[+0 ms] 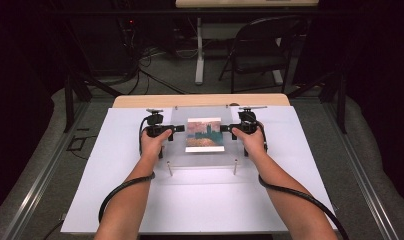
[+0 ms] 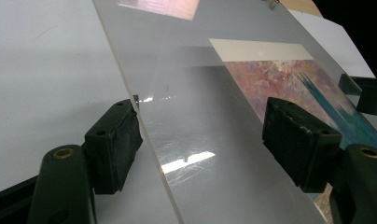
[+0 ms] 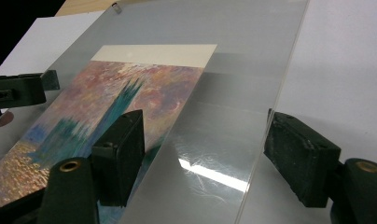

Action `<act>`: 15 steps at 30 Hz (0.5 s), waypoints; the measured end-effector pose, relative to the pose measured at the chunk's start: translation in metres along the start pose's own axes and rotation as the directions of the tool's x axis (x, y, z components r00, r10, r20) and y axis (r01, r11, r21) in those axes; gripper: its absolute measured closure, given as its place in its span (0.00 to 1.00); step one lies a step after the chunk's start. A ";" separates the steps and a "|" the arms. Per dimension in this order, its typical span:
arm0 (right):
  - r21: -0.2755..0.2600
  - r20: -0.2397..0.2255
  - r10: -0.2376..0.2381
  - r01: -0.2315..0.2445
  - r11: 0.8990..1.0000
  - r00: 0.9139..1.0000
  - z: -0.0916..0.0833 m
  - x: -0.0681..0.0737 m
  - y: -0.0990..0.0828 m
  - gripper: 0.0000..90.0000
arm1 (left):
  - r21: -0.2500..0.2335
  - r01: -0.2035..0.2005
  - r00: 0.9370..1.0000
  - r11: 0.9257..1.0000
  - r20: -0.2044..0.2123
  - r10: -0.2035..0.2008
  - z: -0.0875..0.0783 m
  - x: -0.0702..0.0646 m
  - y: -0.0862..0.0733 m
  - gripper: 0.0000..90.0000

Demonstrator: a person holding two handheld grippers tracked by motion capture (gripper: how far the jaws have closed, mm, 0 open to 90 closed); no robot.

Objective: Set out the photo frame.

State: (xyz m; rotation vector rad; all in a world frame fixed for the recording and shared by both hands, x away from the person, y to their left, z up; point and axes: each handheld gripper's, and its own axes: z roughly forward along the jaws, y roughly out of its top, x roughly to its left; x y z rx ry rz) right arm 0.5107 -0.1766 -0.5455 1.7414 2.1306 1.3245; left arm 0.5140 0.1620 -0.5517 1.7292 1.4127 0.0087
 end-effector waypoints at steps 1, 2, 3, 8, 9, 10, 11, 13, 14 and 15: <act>0.001 0.000 -0.001 0.001 1.000 1.000 0.000 0.000 0.000 0.32 | 0.000 0.000 1.000 1.000 0.002 0.000 0.000 0.000 0.000 0.31; 0.001 -0.001 -0.001 0.001 1.000 1.000 0.000 0.000 0.000 0.32 | 0.000 0.000 1.000 1.000 0.003 0.000 0.000 0.000 0.000 0.31; 0.000 -0.002 -0.002 0.002 1.000 1.000 0.000 0.000 0.000 0.32 | 0.000 0.001 1.000 1.000 0.003 -0.001 0.000 0.000 0.000 0.31; -0.005 -0.003 -0.003 0.003 1.000 1.000 0.000 0.000 0.000 0.32 | -0.002 0.000 1.000 1.000 0.004 0.000 -0.001 0.001 0.000 0.32; -0.006 -0.003 -0.004 0.004 1.000 1.000 0.000 0.000 0.000 0.32 | -0.004 0.001 1.000 1.000 0.005 -0.001 0.000 0.000 0.000 0.32; -0.006 -0.002 -0.003 0.003 1.000 1.000 -0.001 0.000 0.000 0.32 | -0.003 0.001 1.000 1.000 0.006 -0.001 -0.001 0.001 0.000 0.32; 0.002 0.000 -0.005 0.005 1.000 1.000 -0.002 0.000 0.000 0.32 | -0.003 0.000 1.000 1.000 0.006 0.000 -0.001 0.001 0.000 0.32; -0.010 -0.001 -0.010 0.010 1.000 1.000 -0.001 0.000 0.000 0.32 | -0.006 -0.002 1.000 1.000 0.009 0.002 -0.001 0.000 0.000 0.33; -0.008 -0.001 -0.018 0.018 1.000 1.000 -0.002 0.001 0.000 0.32 | -0.010 -0.009 1.000 1.000 0.011 0.009 -0.002 0.000 0.001 0.33; -0.008 -0.001 -0.018 0.018 1.000 1.000 -0.002 0.001 0.000 0.32 | -0.010 -0.013 1.000 1.000 0.011 0.013 -0.003 0.000 0.001 0.33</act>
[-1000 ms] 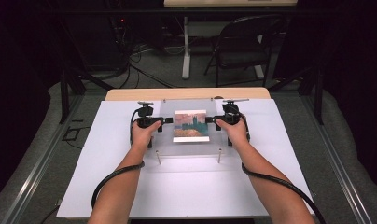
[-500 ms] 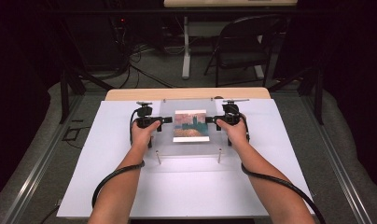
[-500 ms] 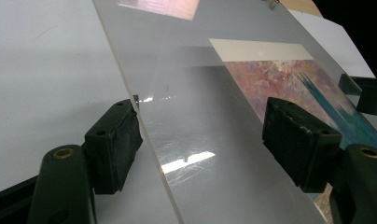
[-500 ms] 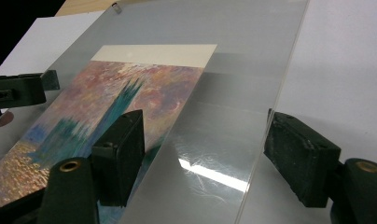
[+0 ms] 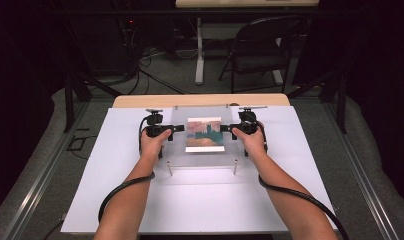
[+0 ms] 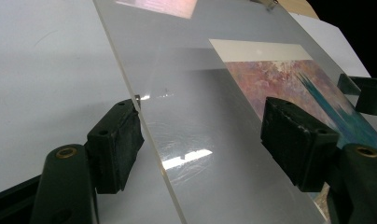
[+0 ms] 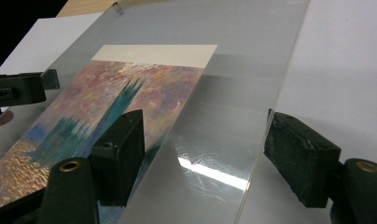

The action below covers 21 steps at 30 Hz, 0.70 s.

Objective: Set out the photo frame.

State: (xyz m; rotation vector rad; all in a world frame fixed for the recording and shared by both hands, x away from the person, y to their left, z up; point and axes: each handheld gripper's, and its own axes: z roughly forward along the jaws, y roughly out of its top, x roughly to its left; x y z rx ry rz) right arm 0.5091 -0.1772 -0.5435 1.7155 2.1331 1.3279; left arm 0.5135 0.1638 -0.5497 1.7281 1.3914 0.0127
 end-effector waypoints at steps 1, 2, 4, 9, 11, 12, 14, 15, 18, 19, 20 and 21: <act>-0.012 -0.001 -0.012 0.012 1.000 1.000 -0.001 0.001 0.000 0.32 | -0.002 -0.003 1.000 1.000 0.002 0.003 -0.001 0.000 0.000 0.33; -0.012 -0.001 -0.012 0.012 1.000 1.000 -0.001 0.001 0.000 0.32 | -0.006 -0.004 1.000 1.000 0.003 0.004 -0.002 0.000 0.001 0.33; -0.026 0.000 -0.027 0.027 0.999 1.000 -0.004 0.004 0.001 0.32 | -0.024 -0.008 1.000 1.000 0.004 0.008 -0.003 -0.001 0.001 0.33; -0.043 0.006 -0.056 0.057 0.997 0.998 -0.009 0.008 0.002 0.32 | -0.046 -0.023 1.000 0.999 0.007 0.024 -0.008 -0.003 0.001 0.35; -0.051 0.007 -0.061 0.062 0.997 0.998 -0.011 0.009 0.002 0.32 | -0.054 -0.031 0.999 0.998 0.010 0.032 -0.011 -0.004 0.001 0.36; -0.052 0.007 -0.066 0.067 0.996 0.998 -0.012 0.010 0.002 0.32 | -0.056 -0.038 0.999 0.998 0.012 0.039 -0.013 -0.004 0.001 0.37; -0.059 0.005 -0.070 0.070 0.996 0.998 -0.013 0.011 0.002 0.32 | -0.063 -0.043 0.999 0.997 0.016 0.044 -0.015 -0.006 0.002 0.37; -0.059 0.007 -0.074 0.074 0.996 0.997 -0.015 0.012 0.001 0.32 | -0.063 -0.051 0.999 0.997 0.015 0.052 -0.016 -0.007 0.002 0.38; -0.078 0.012 -0.099 0.100 0.992 0.995 -0.021 0.015 0.001 0.32 | -0.074 -0.074 0.997 0.994 0.014 0.076 -0.022 -0.011 0.003 0.39; -0.082 0.014 -0.104 0.105 0.991 0.994 -0.023 0.016 0.001 0.32 | -0.078 -0.079 0.997 0.994 0.013 0.080 -0.023 -0.013 0.003 0.39; -0.082 0.014 -0.104 0.105 0.991 0.994 -0.023 0.016 0.001 0.32 | -0.078 -0.079 0.997 0.994 0.013 0.080 -0.023 -0.013 0.003 0.39; -0.083 0.017 -0.112 0.113 0.990 0.994 -0.025 0.017 0.001 0.32 | -0.081 -0.084 0.996 0.993 0.010 0.085 -0.024 -0.014 0.003 0.39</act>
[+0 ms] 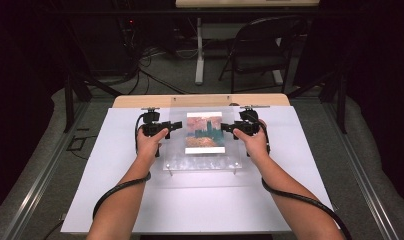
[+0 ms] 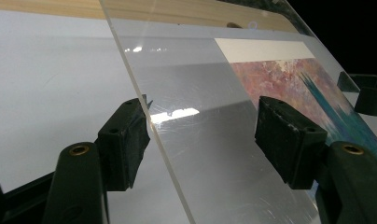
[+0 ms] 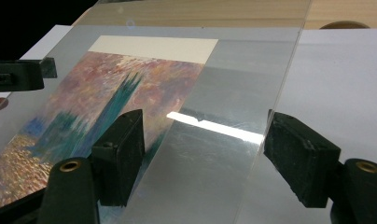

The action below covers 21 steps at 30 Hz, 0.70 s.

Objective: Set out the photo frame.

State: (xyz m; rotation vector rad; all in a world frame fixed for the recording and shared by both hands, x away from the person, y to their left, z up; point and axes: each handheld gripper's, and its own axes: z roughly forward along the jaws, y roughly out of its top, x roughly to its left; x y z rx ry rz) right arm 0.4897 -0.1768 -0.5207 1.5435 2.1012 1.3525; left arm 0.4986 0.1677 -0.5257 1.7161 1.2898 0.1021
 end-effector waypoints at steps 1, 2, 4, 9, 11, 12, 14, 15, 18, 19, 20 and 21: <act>-0.008 0.001 -0.008 0.008 1.000 1.000 -0.003 0.002 0.000 0.32 | -0.002 -0.008 1.000 1.000 0.001 0.008 -0.001 -0.001 0.001 0.39; -0.008 0.001 -0.008 0.008 1.000 1.000 -0.003 0.002 0.000 0.32 | -0.003 -0.012 1.000 1.000 0.001 0.012 -0.003 -0.002 0.001 0.39; -0.012 0.003 -0.023 0.023 1.000 1.000 -0.007 0.004 0.001 0.32 | -0.012 -0.019 1.000 1.000 0.006 0.019 -0.006 -0.003 0.002 0.41; -0.017 0.011 -0.053 0.053 0.998 0.999 -0.014 0.009 0.003 0.32 | -0.020 -0.028 0.999 0.999 0.017 0.028 -0.013 -0.005 0.003 0.44; -0.020 0.012 -0.067 0.067 0.998 0.998 -0.016 0.010 0.003 0.32 | -0.021 -0.039 0.999 0.999 0.016 0.040 -0.015 -0.007 0.004 0.44; -0.026 0.014 -0.072 0.073 0.997 0.997 -0.018 0.012 0.003 0.32 | -0.023 -0.041 0.999 0.999 0.017 0.041 -0.016 -0.008 0.004 0.44; -0.029 0.014 -0.076 0.077 0.997 0.997 -0.019 0.013 0.003 0.32 | -0.030 -0.046 0.999 0.999 0.015 0.046 -0.018 -0.010 0.005 0.44; -0.031 0.014 -0.085 0.086 0.996 0.996 -0.022 0.014 0.003 0.32 | -0.035 -0.056 0.998 0.998 0.017 0.057 -0.020 -0.011 0.005 0.45; -0.033 0.018 -0.092 0.092 0.995 0.996 -0.024 0.015 0.003 0.32 | -0.042 -0.056 0.998 0.998 0.020 0.057 -0.022 -0.012 0.004 0.46; -0.037 0.019 -0.102 0.102 0.994 0.995 -0.027 0.017 0.002 0.32 | -0.046 -0.056 0.998 0.997 0.019 0.057 -0.024 -0.013 0.004 0.47; -0.039 0.020 -0.107 0.108 0.993 0.994 -0.028 0.018 0.003 0.32 | -0.051 -0.063 0.998 0.997 0.023 0.064 -0.026 -0.014 0.004 0.47; -0.039 0.020 -0.107 0.108 0.993 0.994 -0.028 0.018 0.003 0.32 | -0.051 -0.063 0.998 0.997 0.023 0.064 -0.026 -0.014 0.004 0.48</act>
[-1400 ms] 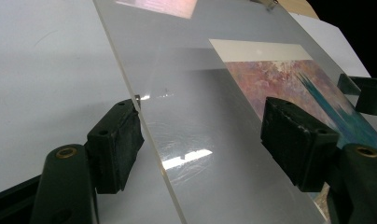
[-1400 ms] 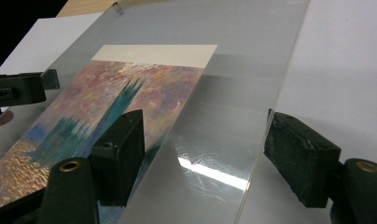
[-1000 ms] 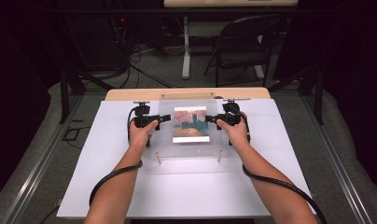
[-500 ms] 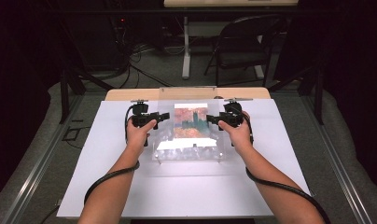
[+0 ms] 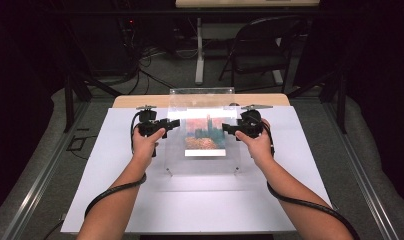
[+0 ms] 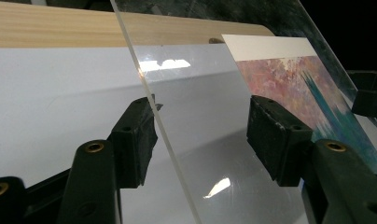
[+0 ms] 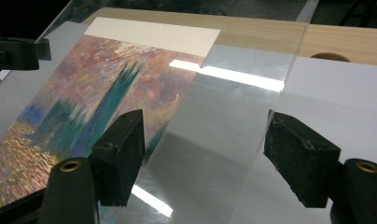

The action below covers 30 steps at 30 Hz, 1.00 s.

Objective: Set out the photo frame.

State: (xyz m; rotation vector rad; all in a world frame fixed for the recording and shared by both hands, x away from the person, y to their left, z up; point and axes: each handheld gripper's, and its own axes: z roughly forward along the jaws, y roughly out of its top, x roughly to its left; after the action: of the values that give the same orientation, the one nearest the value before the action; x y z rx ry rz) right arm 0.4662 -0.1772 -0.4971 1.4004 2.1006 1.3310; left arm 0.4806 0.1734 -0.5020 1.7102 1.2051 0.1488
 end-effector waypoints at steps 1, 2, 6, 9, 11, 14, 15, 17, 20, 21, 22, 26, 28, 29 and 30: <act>-0.002 0.001 -0.008 0.008 1.000 1.000 -0.001 0.001 0.000 0.32 | -0.002 0.000 1.000 1.000 -0.002 0.000 -0.001 -0.001 0.000 0.48; -0.003 0.003 -0.012 0.012 1.000 1.000 -0.002 0.002 0.001 0.32 | -0.004 -0.004 1.000 1.000 -0.001 0.004 -0.002 -0.001 0.001 0.48; -0.001 0.001 -0.032 0.032 0.999 0.999 -0.007 0.004 0.002 0.33 | -0.006 -0.016 1.000 1.000 0.003 0.016 -0.007 -0.003 0.001 0.49; -0.006 0.001 -0.040 0.040 0.999 0.999 -0.009 0.004 0.003 0.34 | -0.011 -0.021 1.000 1.000 0.008 0.021 -0.010 -0.005 0.001 0.50; -0.013 0.002 -0.046 0.046 0.999 0.999 -0.013 0.006 0.003 0.36 | -0.023 -0.026 1.000 0.999 0.015 0.026 -0.014 -0.006 0.001 0.52; -0.022 -0.005 -0.051 0.051 0.998 0.999 -0.017 0.006 0.003 0.38 | -0.022 -0.032 0.999 0.999 0.024 0.033 -0.017 -0.006 0.002 0.54; -0.025 -0.009 -0.056 0.056 0.998 0.998 -0.021 0.006 0.003 0.40 | -0.025 -0.037 0.999 0.999 0.022 0.037 -0.019 -0.008 0.002 0.54; -0.026 -0.010 -0.069 0.069 0.997 0.998 -0.025 0.007 0.003 0.41 | -0.028 -0.047 0.999 0.999 0.024 0.047 -0.022 -0.010 0.003 0.55; -0.030 -0.010 -0.081 0.081 0.996 0.997 -0.029 0.009 0.003 0.42 | -0.031 -0.066 0.997 0.997 0.027 0.067 -0.027 -0.013 0.003 0.56; -0.032 -0.009 -0.094 0.094 0.995 0.996 -0.032 0.011 0.003 0.43 | -0.034 -0.075 0.997 0.997 0.028 0.076 -0.031 -0.015 0.003 0.56; -0.036 -0.007 -0.102 0.102 0.994 0.995 -0.034 0.011 0.003 0.43 | -0.038 -0.077 0.996 0.996 0.033 0.078 -0.033 -0.015 0.002 0.57; -0.046 -0.013 -0.109 0.108 0.993 0.994 -0.040 0.014 0.004 0.46 | -0.042 -0.086 0.996 0.995 0.036 0.088 -0.038 -0.017 0.002 0.59; -0.042 -0.015 -0.110 0.109 0.993 0.994 -0.043 0.015 0.004 0.48 | -0.047 -0.095 0.995 0.994 0.037 0.096 -0.042 -0.019 0.001 0.60; -0.047 -0.013 -0.117 0.116 0.992 0.993 -0.044 0.015 0.004 0.48 | -0.051 -0.093 0.995 0.994 0.040 0.095 -0.043 -0.020 0.001 0.60; -0.047 -0.011 -0.120 0.119 0.992 0.993 -0.045 0.016 0.004 0.48 | -0.055 -0.096 0.994 0.994 0.042 0.098 -0.044 -0.020 0.001 0.60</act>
State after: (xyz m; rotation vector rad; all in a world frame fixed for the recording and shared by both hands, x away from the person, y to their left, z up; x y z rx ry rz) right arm 0.4309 -0.1874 -0.4658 1.2299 2.1121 1.3369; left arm 0.4454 0.1863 -0.4714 1.7180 1.0769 0.1986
